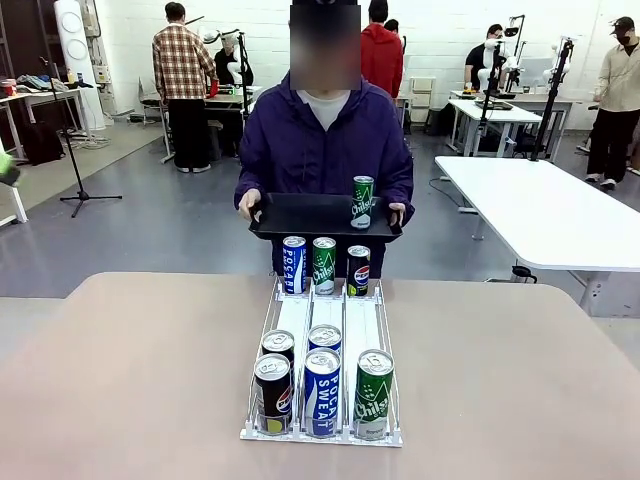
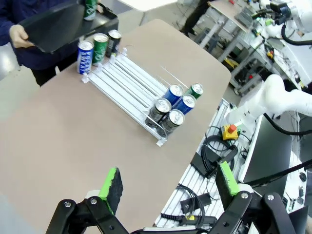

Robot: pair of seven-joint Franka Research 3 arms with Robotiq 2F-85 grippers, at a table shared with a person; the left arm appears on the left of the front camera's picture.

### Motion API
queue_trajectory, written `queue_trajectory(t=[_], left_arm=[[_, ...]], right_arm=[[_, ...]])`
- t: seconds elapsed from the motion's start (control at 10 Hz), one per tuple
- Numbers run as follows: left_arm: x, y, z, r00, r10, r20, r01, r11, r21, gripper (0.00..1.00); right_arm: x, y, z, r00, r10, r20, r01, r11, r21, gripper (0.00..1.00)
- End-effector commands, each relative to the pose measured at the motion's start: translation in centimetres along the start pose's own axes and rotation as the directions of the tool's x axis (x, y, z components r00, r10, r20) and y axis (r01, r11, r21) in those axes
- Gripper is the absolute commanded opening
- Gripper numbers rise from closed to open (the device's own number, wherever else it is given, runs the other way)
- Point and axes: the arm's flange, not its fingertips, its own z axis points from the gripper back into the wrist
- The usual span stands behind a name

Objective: Retrieve and hand over the desired beverage to the person.
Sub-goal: Pick up another can of the same type that the person held from the Automatic Can Dispenser.

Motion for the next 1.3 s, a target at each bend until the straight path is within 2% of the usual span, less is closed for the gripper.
queue_trajectory(t=[0.0,0.1,0.2,0.3,0.5,0.7,0.9,1.2], left_arm=[[5.6,-3.1,-4.4,0.98,0.125,-0.152,-0.115,0.991,0.073,1.0],[7.6,-5.1,-7.5,0.957,0.202,-0.211,-0.185,0.978,0.098,1.0],[8.8,-6.9,-11.1,0.935,0.274,-0.225,-0.238,0.955,0.176,1.0],[9.6,-8.5,-15.6,0.898,0.36,-0.252,-0.281,0.911,0.302,1.0],[10.2,-10.8,-21.5,0.881,0.406,-0.242,-0.287,0.867,0.407,1.0],[10.4,-11.6,-26.8,0.888,0.399,-0.229,-0.239,0.825,0.512,1.0],[10.2,-11.6,-29.6,0.88,0.415,-0.232,-0.223,0.791,0.569,1.0],[9.7,-11.5,-30.1,0.883,0.395,-0.254,-0.206,0.812,0.546,1.0]], right_arm=[[0.2,-0.2,-0.1,1.0,0.011,-0.01,-0.011,1.0,0.004,1.0],[0.2,-0.2,-0.1,1.0,0.011,-0.01,-0.011,1.0,0.004,1.0],[0.2,-0.2,-0.1,1.0,0.011,-0.01,-0.011,1.0,0.004,1.0],[0.2,-0.2,-0.1,1.0,0.011,-0.01,-0.011,1.0,0.004,1.0],[0.2,-0.2,-0.1,1.0,0.011,-0.01,-0.011,1.0,0.004,1.0],[0.2,-0.2,-0.1,1.0,0.011,-0.01,-0.011,1.0,0.004,1.0],[0.2,-0.2,-0.1,1.0,0.011,-0.01,-0.011,1.0,0.004,1.0],[0.2,-0.2,-0.1,1.0,0.011,-0.01,-0.011,1.0,0.004,1.0]])
